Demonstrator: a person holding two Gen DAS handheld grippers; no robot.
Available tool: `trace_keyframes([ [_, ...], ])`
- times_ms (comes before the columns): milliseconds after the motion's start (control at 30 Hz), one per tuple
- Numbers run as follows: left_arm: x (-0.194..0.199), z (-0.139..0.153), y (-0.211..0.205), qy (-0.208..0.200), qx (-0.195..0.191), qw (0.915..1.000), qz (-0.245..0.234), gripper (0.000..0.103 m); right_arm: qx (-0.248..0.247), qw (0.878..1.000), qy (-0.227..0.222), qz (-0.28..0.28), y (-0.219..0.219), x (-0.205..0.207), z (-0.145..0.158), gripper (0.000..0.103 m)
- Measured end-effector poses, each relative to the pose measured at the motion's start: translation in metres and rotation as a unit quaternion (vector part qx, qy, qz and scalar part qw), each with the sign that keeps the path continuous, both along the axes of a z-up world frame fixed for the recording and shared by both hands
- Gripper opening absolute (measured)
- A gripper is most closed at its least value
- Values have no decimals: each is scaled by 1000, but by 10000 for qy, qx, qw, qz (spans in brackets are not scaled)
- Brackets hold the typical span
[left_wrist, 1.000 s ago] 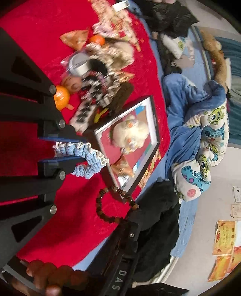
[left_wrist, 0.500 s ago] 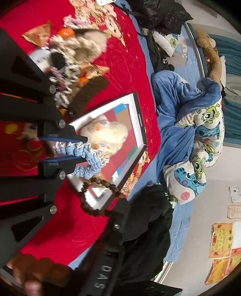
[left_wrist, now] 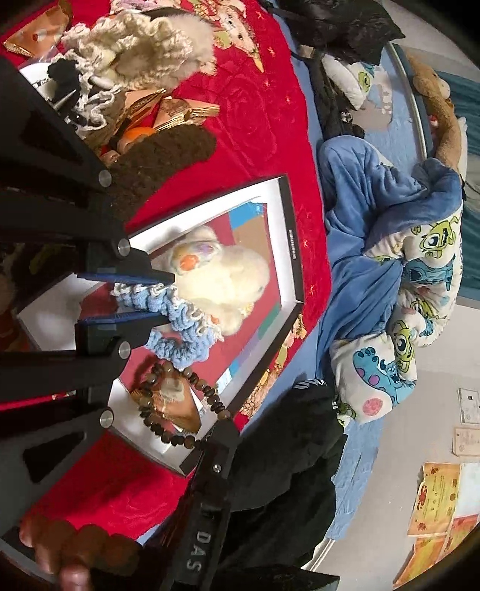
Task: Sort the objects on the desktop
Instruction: 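Release the scrunchie beside the bunny with the left tool while the right tool drops the bracelet in the box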
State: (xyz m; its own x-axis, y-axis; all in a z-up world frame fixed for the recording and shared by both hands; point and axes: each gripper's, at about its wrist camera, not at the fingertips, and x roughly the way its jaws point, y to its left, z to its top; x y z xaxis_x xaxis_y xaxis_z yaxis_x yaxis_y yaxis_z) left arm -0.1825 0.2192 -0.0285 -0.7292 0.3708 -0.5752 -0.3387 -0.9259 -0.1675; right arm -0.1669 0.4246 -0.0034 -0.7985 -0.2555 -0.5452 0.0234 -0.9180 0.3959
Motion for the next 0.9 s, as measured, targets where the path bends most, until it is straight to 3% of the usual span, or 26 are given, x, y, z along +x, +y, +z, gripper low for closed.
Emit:
trace_keyframes([
  [300,0,-8,1,-39,38,10000,-21,14,61,9992,-151,-362,7,-3,-8,11],
  [433,2,-7,-2,-10,118,9999,-4,14,281,9986,-185,-400,3,-1,-11,11],
  [833,4,-6,-1,13,71,10000,18,14,236,9989,-169,-379,3,1,-13,11],
  [900,5,-5,-1,46,2,9999,108,25,208,9990,-151,-372,2,1,-12,12],
])
